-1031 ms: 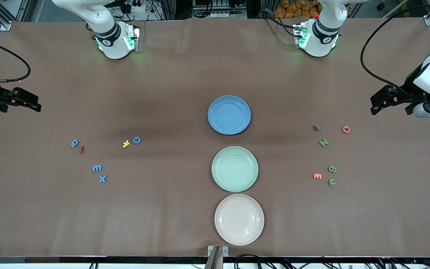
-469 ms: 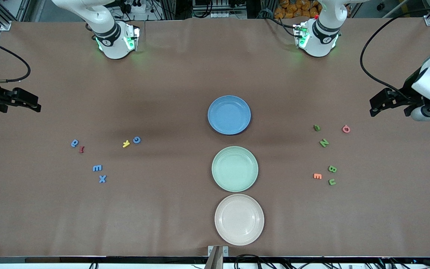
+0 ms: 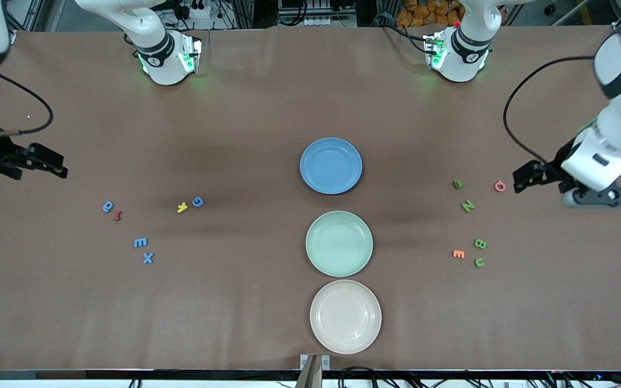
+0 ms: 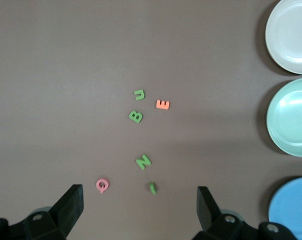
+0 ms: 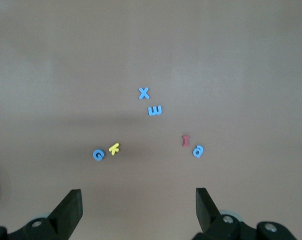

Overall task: Sort letters by color into matching plates
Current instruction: 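Lower the right gripper to the blue E while the left gripper reaches the green U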

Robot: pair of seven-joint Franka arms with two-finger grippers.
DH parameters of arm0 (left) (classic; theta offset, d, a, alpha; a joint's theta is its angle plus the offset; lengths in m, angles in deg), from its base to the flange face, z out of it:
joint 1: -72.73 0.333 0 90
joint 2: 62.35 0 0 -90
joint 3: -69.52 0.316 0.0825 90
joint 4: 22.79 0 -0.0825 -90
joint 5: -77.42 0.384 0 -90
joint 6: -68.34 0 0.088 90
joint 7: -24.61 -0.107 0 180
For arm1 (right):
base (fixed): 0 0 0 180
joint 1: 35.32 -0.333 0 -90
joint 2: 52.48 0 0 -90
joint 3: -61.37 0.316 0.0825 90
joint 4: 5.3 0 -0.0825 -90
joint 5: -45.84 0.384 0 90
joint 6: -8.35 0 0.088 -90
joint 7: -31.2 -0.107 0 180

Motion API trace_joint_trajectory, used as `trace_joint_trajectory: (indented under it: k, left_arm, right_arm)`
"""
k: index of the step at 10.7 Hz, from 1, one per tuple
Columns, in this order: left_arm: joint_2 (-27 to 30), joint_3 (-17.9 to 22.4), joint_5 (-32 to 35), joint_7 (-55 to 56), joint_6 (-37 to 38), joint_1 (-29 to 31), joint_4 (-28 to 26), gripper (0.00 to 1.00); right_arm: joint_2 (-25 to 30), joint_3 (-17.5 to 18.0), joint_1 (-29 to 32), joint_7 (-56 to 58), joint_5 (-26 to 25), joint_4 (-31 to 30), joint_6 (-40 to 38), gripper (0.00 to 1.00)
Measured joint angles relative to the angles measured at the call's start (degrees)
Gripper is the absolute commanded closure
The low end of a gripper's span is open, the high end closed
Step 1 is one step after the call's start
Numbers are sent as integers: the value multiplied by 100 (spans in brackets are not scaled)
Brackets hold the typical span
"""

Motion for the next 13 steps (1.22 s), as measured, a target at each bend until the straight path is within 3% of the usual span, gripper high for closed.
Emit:
trace_joint_trajectory:
  k: [4, 8, 10, 13]
  left_arm:
    - [-513, 6, 1, 0, -939, 57, -501, 0]
    - [-1351, 19, 308, -42, -1776, 65, -530, 0]
    - [-1853, 18, 435, -78, -2440, 60, -527, 0]
    - [-2351, 23, 497, -123, -2851, 67, -500, 0]
  right_arm:
    - [-200, -20, 72, 989, 65, -1150, 1390, 0]
    - [-874, -34, 230, 2078, 112, -1459, 2272, 0]
    - [-1319, -35, 267, 2249, 208, -1473, 2676, 0]
    - [-1843, 25, 257, 2309, 396, -1479, 3238, 0]
